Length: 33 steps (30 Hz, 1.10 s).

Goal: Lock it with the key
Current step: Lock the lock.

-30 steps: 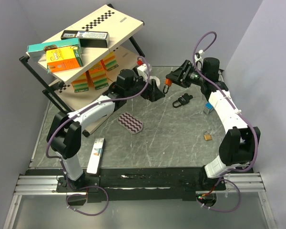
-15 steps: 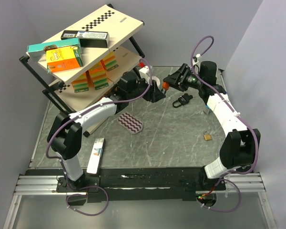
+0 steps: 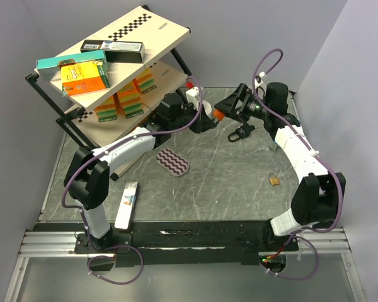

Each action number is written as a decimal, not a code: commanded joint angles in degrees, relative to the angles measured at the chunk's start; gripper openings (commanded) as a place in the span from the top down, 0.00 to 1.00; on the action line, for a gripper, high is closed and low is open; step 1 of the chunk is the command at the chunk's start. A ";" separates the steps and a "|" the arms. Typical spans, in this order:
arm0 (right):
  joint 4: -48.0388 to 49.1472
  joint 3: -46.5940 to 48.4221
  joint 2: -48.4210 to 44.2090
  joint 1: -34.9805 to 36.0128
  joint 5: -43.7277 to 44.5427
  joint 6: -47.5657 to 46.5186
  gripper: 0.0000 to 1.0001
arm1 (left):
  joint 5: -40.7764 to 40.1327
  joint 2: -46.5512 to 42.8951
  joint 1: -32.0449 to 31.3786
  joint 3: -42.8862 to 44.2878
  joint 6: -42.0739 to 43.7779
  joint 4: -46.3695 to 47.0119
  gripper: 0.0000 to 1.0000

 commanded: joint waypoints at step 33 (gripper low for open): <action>-37.25 -3.85 -20.61 0.42 -19.06 -100.63 0.00 | 33.99 13.27 4.67 47.55 57.02 -78.12 0.99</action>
